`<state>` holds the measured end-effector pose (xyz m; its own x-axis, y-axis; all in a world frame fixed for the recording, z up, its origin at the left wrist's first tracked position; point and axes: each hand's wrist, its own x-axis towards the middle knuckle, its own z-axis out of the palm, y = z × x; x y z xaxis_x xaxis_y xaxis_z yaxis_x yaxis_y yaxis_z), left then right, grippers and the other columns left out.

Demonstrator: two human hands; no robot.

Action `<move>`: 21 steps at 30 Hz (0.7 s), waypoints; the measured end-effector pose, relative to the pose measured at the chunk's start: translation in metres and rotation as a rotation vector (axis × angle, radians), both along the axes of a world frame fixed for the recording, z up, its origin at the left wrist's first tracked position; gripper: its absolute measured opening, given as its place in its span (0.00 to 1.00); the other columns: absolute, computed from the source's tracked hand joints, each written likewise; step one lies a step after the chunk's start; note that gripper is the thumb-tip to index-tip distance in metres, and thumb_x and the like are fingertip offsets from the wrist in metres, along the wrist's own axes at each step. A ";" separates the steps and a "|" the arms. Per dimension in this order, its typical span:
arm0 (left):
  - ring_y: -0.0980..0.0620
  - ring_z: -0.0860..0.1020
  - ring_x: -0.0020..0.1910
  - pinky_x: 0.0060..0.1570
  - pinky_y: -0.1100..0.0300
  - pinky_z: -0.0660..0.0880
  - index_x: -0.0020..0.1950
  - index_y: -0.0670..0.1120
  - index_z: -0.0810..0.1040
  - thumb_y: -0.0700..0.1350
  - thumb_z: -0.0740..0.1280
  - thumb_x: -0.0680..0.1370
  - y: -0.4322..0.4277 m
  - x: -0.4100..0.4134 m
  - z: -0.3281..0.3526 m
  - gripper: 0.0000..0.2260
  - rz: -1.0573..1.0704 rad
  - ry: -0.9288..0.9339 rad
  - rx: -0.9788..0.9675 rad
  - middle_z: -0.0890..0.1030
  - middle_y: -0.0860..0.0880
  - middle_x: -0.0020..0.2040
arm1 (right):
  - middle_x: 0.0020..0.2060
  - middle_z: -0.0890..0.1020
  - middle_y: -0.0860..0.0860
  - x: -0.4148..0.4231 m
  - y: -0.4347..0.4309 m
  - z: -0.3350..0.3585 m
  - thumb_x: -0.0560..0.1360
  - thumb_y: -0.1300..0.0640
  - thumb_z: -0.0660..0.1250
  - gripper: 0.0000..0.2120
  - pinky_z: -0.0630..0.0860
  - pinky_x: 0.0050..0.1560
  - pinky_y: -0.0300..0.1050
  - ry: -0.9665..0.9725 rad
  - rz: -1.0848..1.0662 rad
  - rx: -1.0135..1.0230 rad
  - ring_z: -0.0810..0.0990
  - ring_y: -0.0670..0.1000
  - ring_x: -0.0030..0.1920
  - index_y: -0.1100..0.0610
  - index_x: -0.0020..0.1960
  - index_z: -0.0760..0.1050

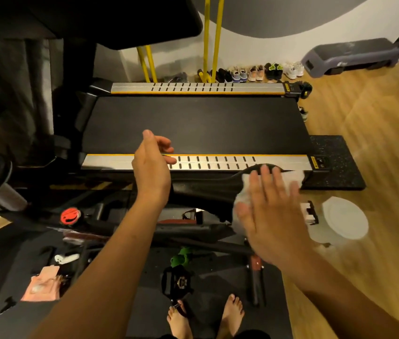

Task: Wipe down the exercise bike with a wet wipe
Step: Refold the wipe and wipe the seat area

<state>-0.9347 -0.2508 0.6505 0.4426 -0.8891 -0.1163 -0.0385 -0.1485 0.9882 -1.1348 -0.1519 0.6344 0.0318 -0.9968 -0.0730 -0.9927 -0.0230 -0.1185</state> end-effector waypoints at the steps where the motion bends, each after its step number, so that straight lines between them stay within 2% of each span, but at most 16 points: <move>1: 0.51 0.79 0.38 0.52 0.50 0.76 0.42 0.49 0.78 0.57 0.48 0.84 0.001 0.000 -0.001 0.24 -0.001 -0.005 -0.004 0.81 0.48 0.41 | 0.78 0.54 0.57 0.023 0.002 -0.002 0.78 0.36 0.40 0.35 0.52 0.75 0.63 0.017 0.052 -0.032 0.51 0.59 0.78 0.55 0.79 0.51; 3: 0.50 0.79 0.37 0.52 0.49 0.76 0.41 0.48 0.78 0.57 0.48 0.84 0.002 0.000 -0.003 0.24 0.005 -0.019 -0.017 0.81 0.47 0.41 | 0.79 0.51 0.58 0.072 -0.001 -0.007 0.78 0.36 0.45 0.37 0.47 0.76 0.62 -0.051 0.135 -0.086 0.47 0.58 0.79 0.57 0.79 0.48; 5: 0.50 0.80 0.38 0.52 0.48 0.76 0.41 0.48 0.78 0.57 0.48 0.84 0.001 0.001 -0.004 0.24 0.001 -0.053 -0.013 0.82 0.46 0.41 | 0.79 0.44 0.56 0.107 -0.013 -0.008 0.80 0.39 0.47 0.36 0.38 0.76 0.60 -0.076 0.252 -0.091 0.38 0.56 0.78 0.57 0.79 0.41; 7: 0.50 0.79 0.38 0.53 0.45 0.76 0.40 0.49 0.78 0.60 0.49 0.81 -0.001 0.003 -0.006 0.25 -0.008 -0.055 0.008 0.82 0.46 0.42 | 0.79 0.41 0.54 0.110 -0.022 0.000 0.82 0.41 0.47 0.34 0.34 0.76 0.55 -0.079 0.346 -0.075 0.35 0.53 0.78 0.57 0.79 0.39; 9: 0.50 0.79 0.36 0.52 0.44 0.76 0.39 0.49 0.78 0.60 0.49 0.80 -0.002 0.002 -0.006 0.24 -0.014 -0.047 0.013 0.81 0.47 0.40 | 0.79 0.43 0.53 0.082 -0.019 0.003 0.82 0.41 0.47 0.33 0.39 0.77 0.54 -0.050 0.361 -0.075 0.39 0.52 0.78 0.56 0.80 0.42; 11: 0.48 0.79 0.36 0.52 0.44 0.76 0.40 0.49 0.78 0.59 0.49 0.81 -0.001 0.001 -0.006 0.24 -0.023 -0.093 0.012 0.82 0.47 0.40 | 0.79 0.49 0.53 0.040 -0.007 -0.002 0.81 0.40 0.45 0.32 0.47 0.78 0.55 0.008 0.278 -0.073 0.45 0.53 0.79 0.55 0.79 0.46; 14: 0.48 0.80 0.38 0.49 0.49 0.77 0.41 0.48 0.78 0.56 0.49 0.84 0.001 0.000 -0.003 0.23 -0.005 -0.119 0.016 0.82 0.47 0.42 | 0.78 0.58 0.53 -0.017 -0.001 -0.011 0.81 0.40 0.42 0.31 0.48 0.75 0.52 0.089 0.134 -0.077 0.51 0.53 0.78 0.55 0.78 0.55; 16: 0.50 0.79 0.38 0.47 0.52 0.76 0.41 0.48 0.78 0.56 0.49 0.85 0.000 0.000 -0.001 0.23 0.000 -0.111 0.022 0.82 0.46 0.43 | 0.77 0.62 0.54 -0.025 -0.003 -0.011 0.81 0.39 0.40 0.32 0.49 0.74 0.53 0.101 0.071 -0.063 0.53 0.54 0.77 0.56 0.77 0.58; 17: 0.50 0.79 0.38 0.47 0.53 0.76 0.42 0.48 0.78 0.56 0.49 0.85 -0.001 -0.001 -0.001 0.23 -0.002 -0.108 0.027 0.81 0.46 0.43 | 0.77 0.60 0.55 -0.019 -0.005 -0.009 0.81 0.39 0.39 0.33 0.50 0.74 0.56 0.116 0.060 -0.054 0.53 0.56 0.78 0.56 0.77 0.58; 19: 0.50 0.80 0.38 0.48 0.53 0.76 0.42 0.48 0.78 0.57 0.49 0.84 0.000 -0.001 -0.001 0.23 0.002 -0.103 0.025 0.82 0.46 0.43 | 0.79 0.51 0.56 0.012 -0.007 0.000 0.79 0.38 0.37 0.34 0.45 0.76 0.58 0.077 0.142 -0.017 0.46 0.57 0.79 0.56 0.79 0.49; 21: 0.50 0.80 0.36 0.47 0.52 0.76 0.42 0.47 0.78 0.57 0.49 0.84 0.002 0.000 -0.003 0.24 0.011 -0.103 0.008 0.82 0.46 0.41 | 0.79 0.44 0.55 0.053 -0.010 0.011 0.80 0.38 0.41 0.33 0.41 0.77 0.56 -0.102 0.305 0.005 0.39 0.54 0.78 0.55 0.79 0.43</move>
